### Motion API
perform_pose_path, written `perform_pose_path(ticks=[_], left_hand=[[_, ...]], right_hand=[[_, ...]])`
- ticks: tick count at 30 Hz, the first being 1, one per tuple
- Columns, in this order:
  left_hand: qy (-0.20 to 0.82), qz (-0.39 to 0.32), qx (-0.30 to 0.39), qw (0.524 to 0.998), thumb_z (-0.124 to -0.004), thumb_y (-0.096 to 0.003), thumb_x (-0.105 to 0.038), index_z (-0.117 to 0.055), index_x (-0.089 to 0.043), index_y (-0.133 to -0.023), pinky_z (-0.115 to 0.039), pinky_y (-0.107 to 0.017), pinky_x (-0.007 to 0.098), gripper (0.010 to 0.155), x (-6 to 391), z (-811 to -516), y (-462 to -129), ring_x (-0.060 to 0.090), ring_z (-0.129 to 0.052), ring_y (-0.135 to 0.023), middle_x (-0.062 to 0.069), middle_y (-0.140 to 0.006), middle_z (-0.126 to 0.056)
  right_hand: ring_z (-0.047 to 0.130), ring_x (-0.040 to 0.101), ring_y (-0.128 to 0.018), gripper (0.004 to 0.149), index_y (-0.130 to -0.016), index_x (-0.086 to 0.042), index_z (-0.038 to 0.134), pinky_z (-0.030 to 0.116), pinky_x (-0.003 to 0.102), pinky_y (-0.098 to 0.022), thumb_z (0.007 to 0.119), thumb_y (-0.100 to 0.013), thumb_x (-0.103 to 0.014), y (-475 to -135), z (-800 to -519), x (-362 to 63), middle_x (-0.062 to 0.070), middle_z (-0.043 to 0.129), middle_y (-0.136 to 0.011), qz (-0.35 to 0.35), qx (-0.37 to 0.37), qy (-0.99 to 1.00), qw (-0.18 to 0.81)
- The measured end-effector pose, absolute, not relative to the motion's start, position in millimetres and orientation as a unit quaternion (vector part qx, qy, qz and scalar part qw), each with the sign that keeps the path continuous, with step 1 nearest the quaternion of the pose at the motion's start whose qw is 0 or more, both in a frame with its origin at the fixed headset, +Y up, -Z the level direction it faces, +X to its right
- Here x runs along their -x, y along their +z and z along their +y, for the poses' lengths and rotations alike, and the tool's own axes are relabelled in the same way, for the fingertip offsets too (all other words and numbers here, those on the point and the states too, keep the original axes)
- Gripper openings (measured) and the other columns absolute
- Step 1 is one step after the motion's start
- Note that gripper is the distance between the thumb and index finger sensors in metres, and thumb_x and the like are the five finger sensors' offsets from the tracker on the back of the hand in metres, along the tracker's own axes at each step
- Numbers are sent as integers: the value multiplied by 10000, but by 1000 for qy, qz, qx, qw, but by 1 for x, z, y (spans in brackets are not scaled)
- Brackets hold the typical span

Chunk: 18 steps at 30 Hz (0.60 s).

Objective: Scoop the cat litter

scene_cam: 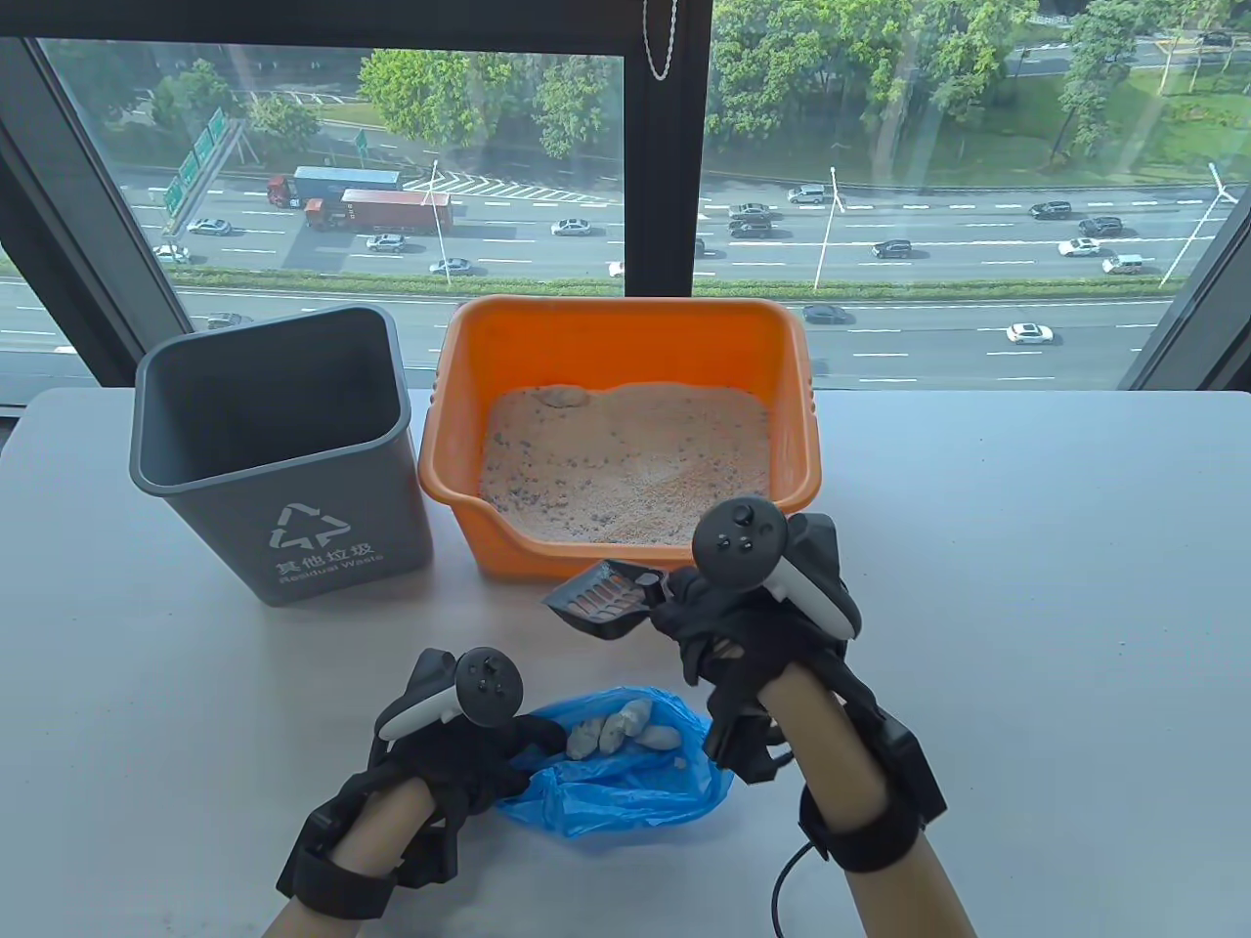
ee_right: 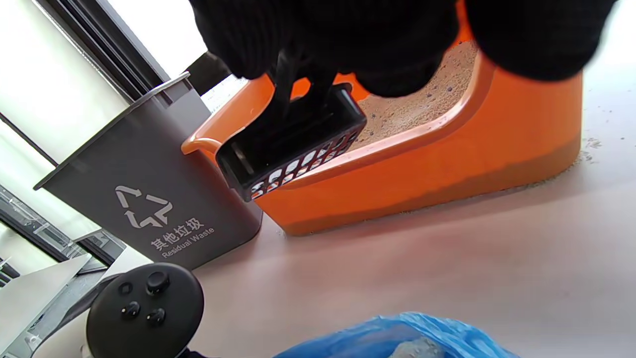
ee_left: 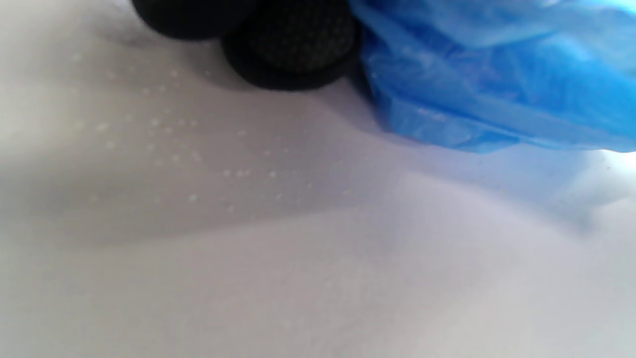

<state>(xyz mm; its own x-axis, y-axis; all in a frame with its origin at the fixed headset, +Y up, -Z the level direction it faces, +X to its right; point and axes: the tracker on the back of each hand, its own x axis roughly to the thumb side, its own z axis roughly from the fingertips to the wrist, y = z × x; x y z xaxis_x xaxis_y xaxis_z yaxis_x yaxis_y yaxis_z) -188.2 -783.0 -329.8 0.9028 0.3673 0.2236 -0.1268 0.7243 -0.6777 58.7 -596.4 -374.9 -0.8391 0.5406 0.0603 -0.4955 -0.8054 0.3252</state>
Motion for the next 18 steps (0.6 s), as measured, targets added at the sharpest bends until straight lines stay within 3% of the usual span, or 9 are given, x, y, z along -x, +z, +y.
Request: perform_pose_path(ticks=[5,7,10,12,18], left_hand=[[133,-174,345,913,-800,-498,-409,-466,-559,-965,-807,-341,240,593,188,-783,-329,101,-908,-420,-123,-690,-748],[129,-174,343,914,-797,-500,-410,-461,-559,-966,-808,-342,240,594,188,-783,-329,101,-909,-422,-124,-692,-748],[125,-175,343,914,-795,-500,-410,-458,-559,-967,-808,-344,242,595,187,-782,-329,103,-910,-425,-121,-694,-748],[124,-175,343,915,-795,-501,-409,-458,-558,-968,-808,-344,243,595,187,-782,-329,103,-911,-425,-121,-695,-748],[123,-174,343,915,-795,-500,-411,-457,-560,-968,-808,-345,242,596,186,-782,-329,103,-911,-426,-123,-696,-748]], right_hand=[[852,109,-272,580,-920,0,661,775,372,-221,772,-442,-308,-432,-613,-30,327,734,-769,186,-27,939,287],[850,141,-290,608,-925,-1,651,764,394,-249,786,-430,-328,-450,-607,-31,326,718,-787,174,2,958,228],[850,97,-261,566,-904,-8,686,781,355,-218,766,-444,-327,-467,-598,-36,313,752,-744,207,8,941,266],[843,113,-244,573,-901,16,689,771,368,-205,778,-438,-310,-477,-594,-36,332,749,-737,185,28,941,282],[839,97,-266,593,-921,2,650,775,352,-221,763,-446,-334,-509,-607,-25,318,726,-755,184,96,952,227]])
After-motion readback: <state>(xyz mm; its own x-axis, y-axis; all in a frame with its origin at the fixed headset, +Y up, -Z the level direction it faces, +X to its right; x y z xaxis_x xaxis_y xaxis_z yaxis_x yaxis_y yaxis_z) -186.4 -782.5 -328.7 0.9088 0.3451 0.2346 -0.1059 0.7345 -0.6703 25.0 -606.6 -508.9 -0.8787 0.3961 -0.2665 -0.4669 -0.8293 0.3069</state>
